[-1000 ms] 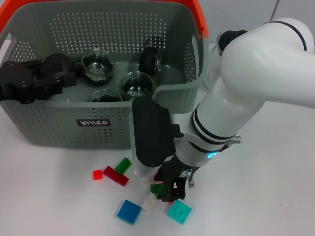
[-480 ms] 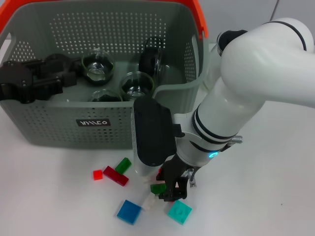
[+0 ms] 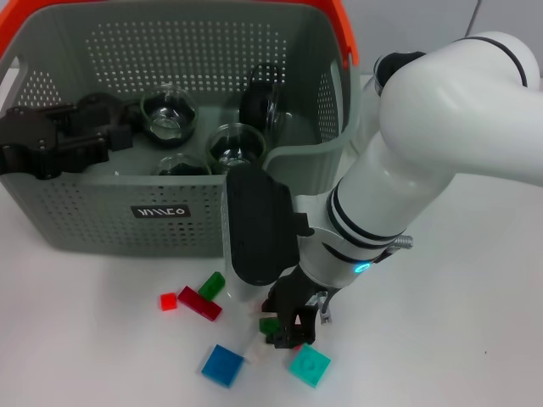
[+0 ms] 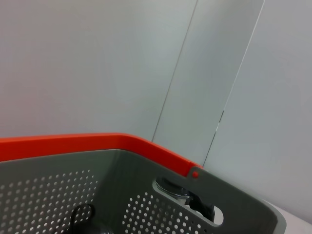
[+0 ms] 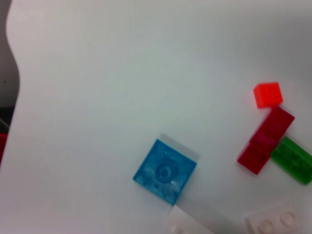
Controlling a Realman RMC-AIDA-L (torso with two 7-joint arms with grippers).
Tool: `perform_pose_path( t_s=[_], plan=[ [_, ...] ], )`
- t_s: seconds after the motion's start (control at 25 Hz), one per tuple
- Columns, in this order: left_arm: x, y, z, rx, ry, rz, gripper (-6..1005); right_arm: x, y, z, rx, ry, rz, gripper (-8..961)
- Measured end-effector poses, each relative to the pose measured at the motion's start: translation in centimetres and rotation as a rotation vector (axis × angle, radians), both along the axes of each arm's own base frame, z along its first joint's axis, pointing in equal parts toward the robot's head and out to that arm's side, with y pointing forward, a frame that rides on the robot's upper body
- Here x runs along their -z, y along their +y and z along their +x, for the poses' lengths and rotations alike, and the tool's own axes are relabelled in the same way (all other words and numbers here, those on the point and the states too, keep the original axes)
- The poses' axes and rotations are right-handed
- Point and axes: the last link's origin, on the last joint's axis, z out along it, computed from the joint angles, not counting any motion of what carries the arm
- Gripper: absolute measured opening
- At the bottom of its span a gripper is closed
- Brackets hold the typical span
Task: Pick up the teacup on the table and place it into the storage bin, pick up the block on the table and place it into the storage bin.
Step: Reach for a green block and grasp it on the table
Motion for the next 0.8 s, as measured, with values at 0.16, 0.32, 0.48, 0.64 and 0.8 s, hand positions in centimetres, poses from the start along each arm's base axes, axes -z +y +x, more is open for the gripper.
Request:
perform_pose_path(
  t_s=[0.16, 0.32, 0.48, 0.64, 0.8],
  plan=[
    [-0.02, -0.02, -0.07, -0.002, 0.000, 0.002, 626, 0.04, -0.16, 0.14, -0.005, -0.010, -0.009, 322],
    [-0.03, -0.03, -0.15, -0.005, -0.001, 0.005, 625, 0.03, -0.14, 0.30, -0.002, -0.016, -0.009, 316],
    [-0.01, 0.02, -0.13, -0.005, -0.001, 0.004, 625, 0.02, 0.04, 0.57, 0.003, -0.027, -0.005, 310],
    [-0.01, 0.06, -0.09, -0.004, 0.000, 0.004, 625, 0.03, 0.06, 0.58, 0.003, -0.027, -0.004, 305],
    [0.00, 0.09, -0.05, -0.003, 0.000, 0.004, 625, 0.04, 0.08, 0.57, 0.002, -0.025, -0.003, 299]
  ],
)
